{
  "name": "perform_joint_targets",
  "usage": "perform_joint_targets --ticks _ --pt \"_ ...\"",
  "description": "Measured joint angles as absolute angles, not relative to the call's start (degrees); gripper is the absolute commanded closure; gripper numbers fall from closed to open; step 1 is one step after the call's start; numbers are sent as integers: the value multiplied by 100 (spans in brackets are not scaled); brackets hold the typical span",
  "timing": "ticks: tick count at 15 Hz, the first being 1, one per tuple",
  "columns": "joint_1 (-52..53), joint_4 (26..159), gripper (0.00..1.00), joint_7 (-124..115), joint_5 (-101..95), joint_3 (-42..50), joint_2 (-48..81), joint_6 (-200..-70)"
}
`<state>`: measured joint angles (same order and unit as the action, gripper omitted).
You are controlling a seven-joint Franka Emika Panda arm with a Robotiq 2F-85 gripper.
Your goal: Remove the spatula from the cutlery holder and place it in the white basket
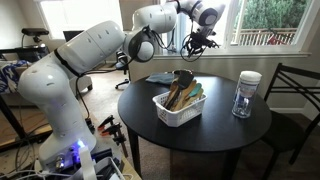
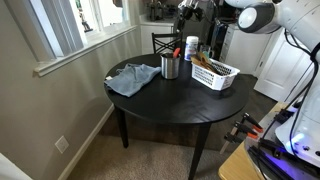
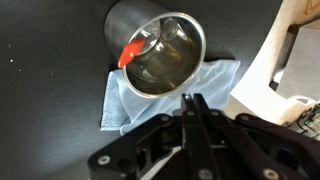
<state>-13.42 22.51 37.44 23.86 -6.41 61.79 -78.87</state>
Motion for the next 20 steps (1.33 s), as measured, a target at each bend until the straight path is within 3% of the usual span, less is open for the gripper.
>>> perform_joint_targets --ticks 3,4,6,15,20 --pt "-1337 2250 94 3742 2386 -632 5992 -7834" --pt "-1334 2250 69 3742 2386 -626 5967 -7833" --pt "-1324 2257 62 3700 2385 -588 5962 -7833" --pt "-1354 2416 3 3210 2281 -363 6300 -7812" --pt "-1413 2425 0 2878 2217 -348 6608 -7867"
